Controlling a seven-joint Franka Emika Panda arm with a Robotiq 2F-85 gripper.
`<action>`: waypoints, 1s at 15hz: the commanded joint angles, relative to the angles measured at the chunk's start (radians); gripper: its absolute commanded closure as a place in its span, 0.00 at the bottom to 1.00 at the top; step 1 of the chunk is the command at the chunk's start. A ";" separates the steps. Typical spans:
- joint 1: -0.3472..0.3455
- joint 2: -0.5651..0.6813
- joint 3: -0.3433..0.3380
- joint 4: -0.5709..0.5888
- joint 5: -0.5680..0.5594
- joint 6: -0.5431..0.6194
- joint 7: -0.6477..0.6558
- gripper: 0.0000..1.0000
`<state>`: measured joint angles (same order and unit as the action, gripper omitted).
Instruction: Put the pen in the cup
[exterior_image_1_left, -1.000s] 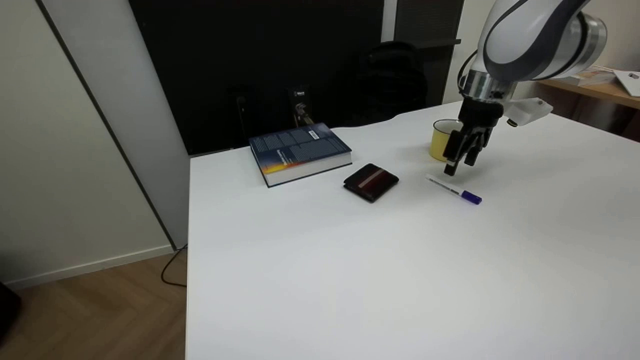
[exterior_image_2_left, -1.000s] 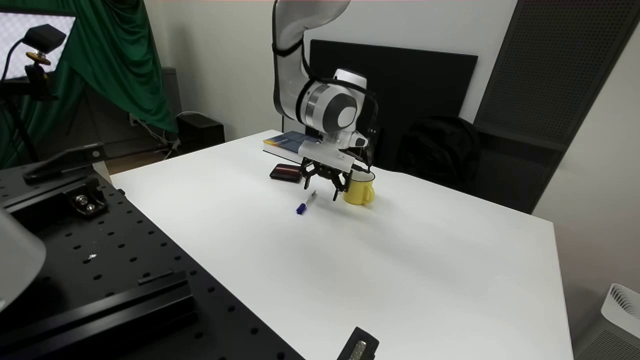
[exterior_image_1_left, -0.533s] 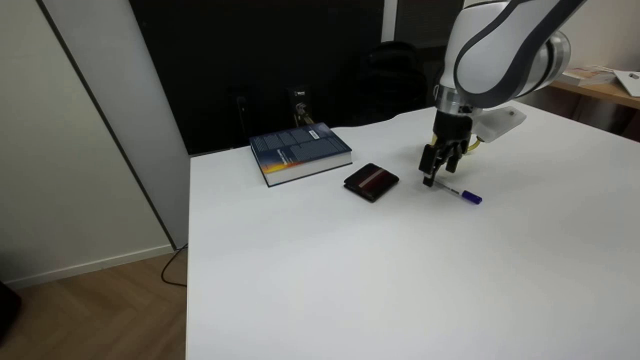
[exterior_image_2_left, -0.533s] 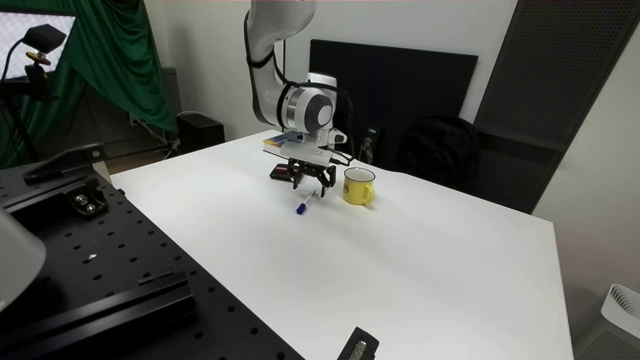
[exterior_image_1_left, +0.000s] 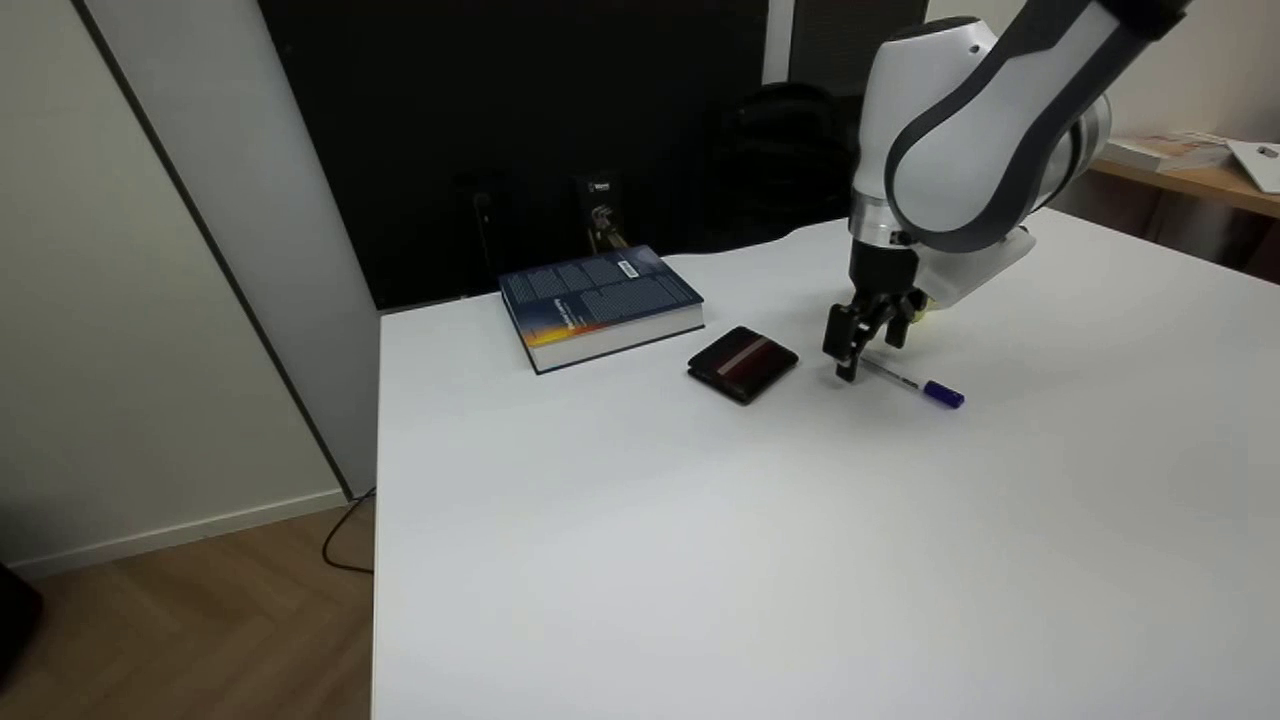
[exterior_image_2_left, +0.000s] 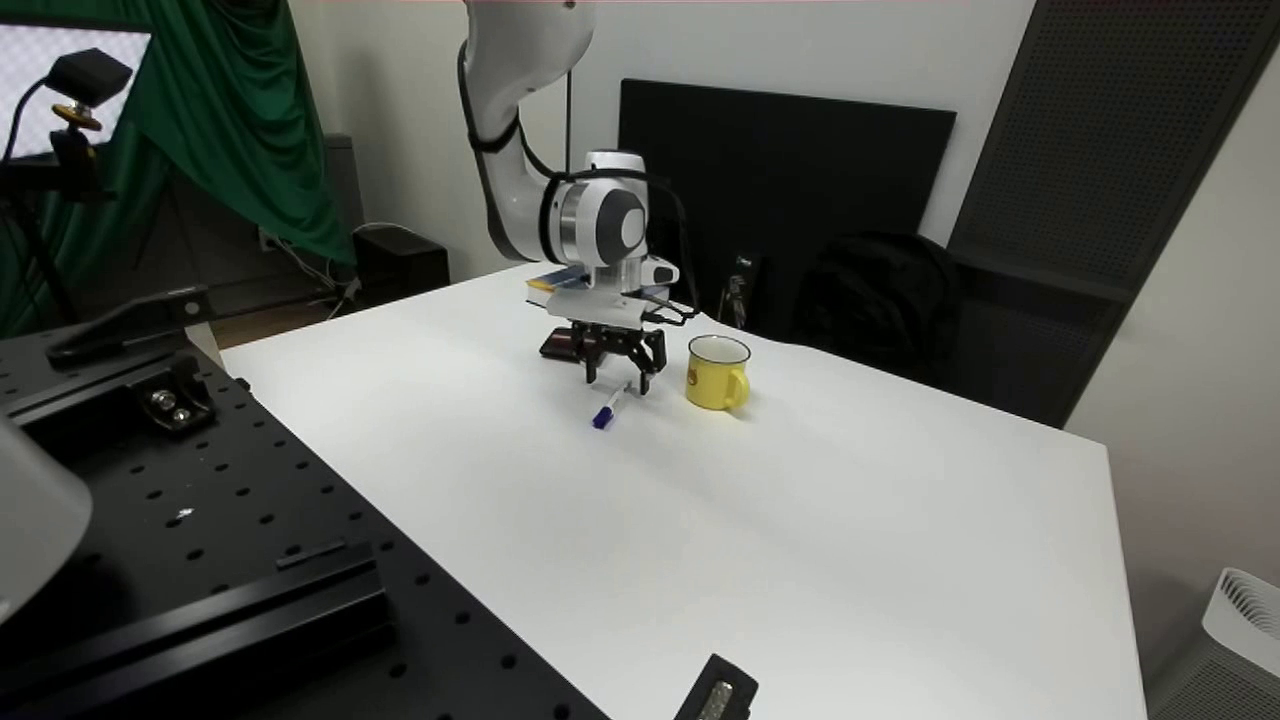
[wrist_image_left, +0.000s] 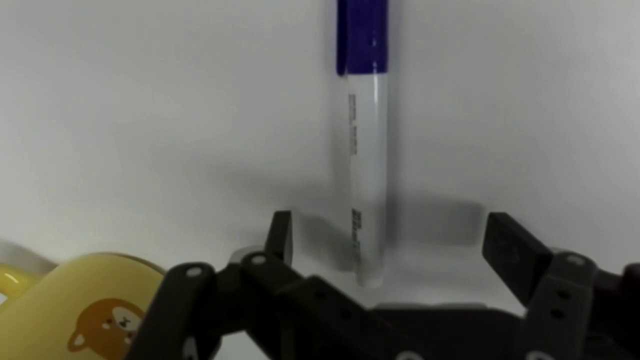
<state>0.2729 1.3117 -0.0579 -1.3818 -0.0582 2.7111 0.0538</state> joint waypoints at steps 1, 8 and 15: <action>-0.005 0.041 -0.031 0.058 -0.010 -0.012 0.057 0.32; -0.051 0.016 -0.037 0.015 -0.001 0.014 0.058 0.81; -0.086 -0.038 -0.027 -0.025 0.005 -0.018 0.053 0.95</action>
<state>0.1969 1.3145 -0.1006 -1.3800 -0.0558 2.7166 0.0858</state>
